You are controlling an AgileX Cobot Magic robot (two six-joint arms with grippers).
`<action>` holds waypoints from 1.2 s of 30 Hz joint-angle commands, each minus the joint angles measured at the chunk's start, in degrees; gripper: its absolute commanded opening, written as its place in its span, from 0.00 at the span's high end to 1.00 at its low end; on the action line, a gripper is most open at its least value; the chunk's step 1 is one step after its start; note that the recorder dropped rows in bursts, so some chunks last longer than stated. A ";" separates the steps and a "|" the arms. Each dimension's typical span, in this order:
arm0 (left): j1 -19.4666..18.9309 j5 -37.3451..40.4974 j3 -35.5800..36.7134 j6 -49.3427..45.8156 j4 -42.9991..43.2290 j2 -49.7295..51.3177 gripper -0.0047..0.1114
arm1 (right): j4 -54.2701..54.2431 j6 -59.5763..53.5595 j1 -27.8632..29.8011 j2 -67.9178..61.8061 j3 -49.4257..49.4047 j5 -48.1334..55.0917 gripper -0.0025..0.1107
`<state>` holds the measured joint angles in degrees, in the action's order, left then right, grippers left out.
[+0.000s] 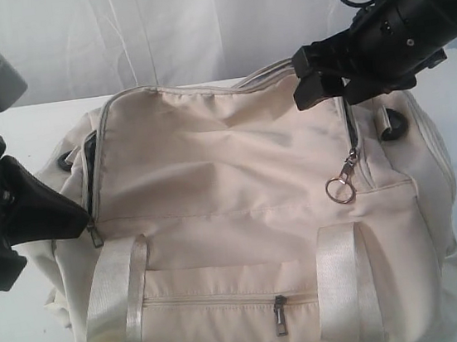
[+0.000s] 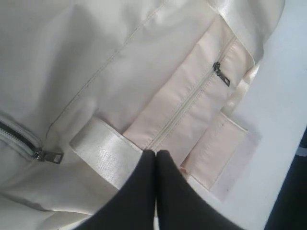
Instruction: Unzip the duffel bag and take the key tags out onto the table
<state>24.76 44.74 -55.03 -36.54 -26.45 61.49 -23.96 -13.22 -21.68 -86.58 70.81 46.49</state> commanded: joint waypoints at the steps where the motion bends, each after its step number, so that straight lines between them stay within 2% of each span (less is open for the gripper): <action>1: -0.03 1.02 0.40 0.56 -1.32 -0.58 0.96 | 0.26 0.80 -0.06 0.10 0.45 -0.93 0.41; 9: -0.03 1.02 0.40 0.56 -1.44 -0.58 0.96 | 0.26 1.97 -0.06 -3.32 0.45 -2.27 0.41; 15: -0.03 1.02 0.40 0.56 -1.54 -0.58 0.96 | 0.26 4.46 -0.06 -4.91 0.45 -7.86 0.45; 18: -0.03 1.02 0.40 0.56 -1.54 -0.58 0.96 | 0.26 5.56 -0.06 -5.02 0.45 -9.55 0.54; 26: -0.03 1.02 0.40 0.56 -2.07 -0.58 0.96 | 0.37 6.02 -0.06 -5.02 0.45 -9.74 0.88; 32: -0.03 1.23 0.40 0.56 -2.74 -0.58 0.96 | 0.37 6.02 -0.06 -5.02 0.45 -9.29 0.98; 36: -0.03 1.23 0.40 0.56 -2.74 -0.58 0.96 | 0.03 4.12 -0.06 -4.14 0.45 -6.70 0.98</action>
<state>24.76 44.84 -55.03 -36.54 -27.89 61.49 -23.61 -7.50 -21.68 -91.54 70.81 37.77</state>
